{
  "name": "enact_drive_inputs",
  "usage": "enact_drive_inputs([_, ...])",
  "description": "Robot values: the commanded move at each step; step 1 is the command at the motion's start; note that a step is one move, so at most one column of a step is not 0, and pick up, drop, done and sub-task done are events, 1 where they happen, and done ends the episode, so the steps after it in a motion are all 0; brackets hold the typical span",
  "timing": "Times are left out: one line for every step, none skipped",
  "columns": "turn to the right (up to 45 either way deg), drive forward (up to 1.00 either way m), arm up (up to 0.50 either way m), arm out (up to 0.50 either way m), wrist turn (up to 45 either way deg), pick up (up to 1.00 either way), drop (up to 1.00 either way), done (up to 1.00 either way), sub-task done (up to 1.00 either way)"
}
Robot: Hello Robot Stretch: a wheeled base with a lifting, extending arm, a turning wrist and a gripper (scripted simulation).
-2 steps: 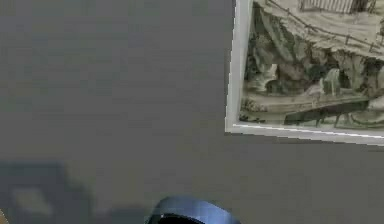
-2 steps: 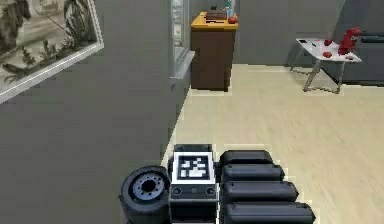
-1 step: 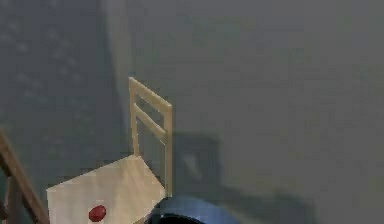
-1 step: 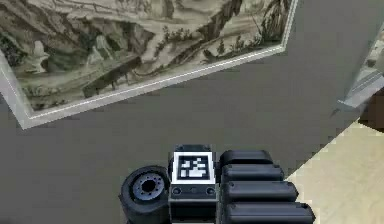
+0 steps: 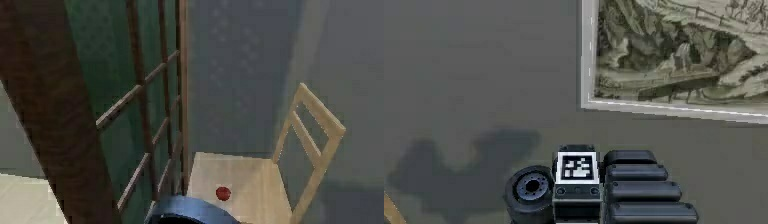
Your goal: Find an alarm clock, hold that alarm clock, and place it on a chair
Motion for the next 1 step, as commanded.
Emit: enact_drive_inputs([-45.0, 0.0, 0.0, 0.0, 0.0, 0.0, 0.0, 0.0, 0.0])
